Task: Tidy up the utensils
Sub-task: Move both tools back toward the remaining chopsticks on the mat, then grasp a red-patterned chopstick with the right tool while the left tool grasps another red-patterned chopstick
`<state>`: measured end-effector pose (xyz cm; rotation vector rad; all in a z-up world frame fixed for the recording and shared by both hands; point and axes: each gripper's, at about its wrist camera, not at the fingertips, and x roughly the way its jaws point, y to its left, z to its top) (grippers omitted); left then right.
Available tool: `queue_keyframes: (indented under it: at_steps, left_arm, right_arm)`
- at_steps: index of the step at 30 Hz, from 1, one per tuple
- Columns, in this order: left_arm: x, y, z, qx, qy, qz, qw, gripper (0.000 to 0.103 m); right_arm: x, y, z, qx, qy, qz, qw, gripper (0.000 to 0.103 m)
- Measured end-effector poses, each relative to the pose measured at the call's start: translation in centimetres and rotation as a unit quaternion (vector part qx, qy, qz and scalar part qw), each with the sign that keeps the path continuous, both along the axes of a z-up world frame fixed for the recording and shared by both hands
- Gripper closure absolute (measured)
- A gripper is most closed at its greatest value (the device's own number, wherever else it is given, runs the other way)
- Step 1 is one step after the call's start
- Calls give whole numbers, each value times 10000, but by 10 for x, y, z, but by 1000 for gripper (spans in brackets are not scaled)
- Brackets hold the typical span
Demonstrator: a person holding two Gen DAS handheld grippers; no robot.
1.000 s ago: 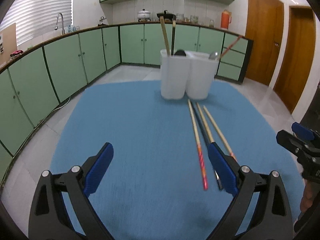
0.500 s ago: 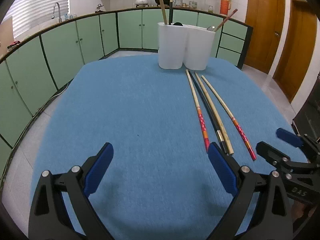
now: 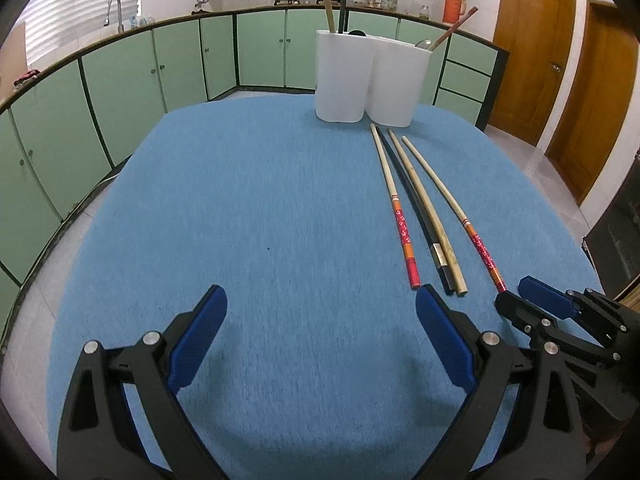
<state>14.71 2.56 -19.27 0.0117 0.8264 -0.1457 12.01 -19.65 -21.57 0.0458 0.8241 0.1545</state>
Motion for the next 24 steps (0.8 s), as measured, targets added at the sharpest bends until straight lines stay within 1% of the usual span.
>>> queue_keyframes:
  at_steps: [5,8,9,12,20,21,23,24]
  left_arm:
    - [0,-1,0,-14,11,-11,10000,10]
    - [1,-3,0,-19,22,-25,10000,10]
    - [1,-3,0,-22,26,-26,10000,10]
    - [1,-5,0,-47,38,-45,10000,10]
    - [8,-18,-6,-58,138,-157,9998,11]
    - [10,-21,-7,-50,165,-170,9997,13]
    - [15,-26,-10,-32,264,-214,9994,23]
    - [18,-27,-12,-30,319,-226,9992,24]
  right_arm:
    - [1,4,-1,-91,-15,-34,10000,79]
    - [2,11,-1,-232,-43,29,9997,90]
    - [2,13,-1,-250,-49,57,9997,95]
    - [2,13,-1,-230,-45,45,9997,96]
    - [2,-7,0,80,-15,-168,9998,98]
    - [1,-10,0,104,-11,-197,9998,98]
    - [1,-15,0,141,-11,-239,9996,98]
    - [0,-16,1,157,-13,-246,9996,98]
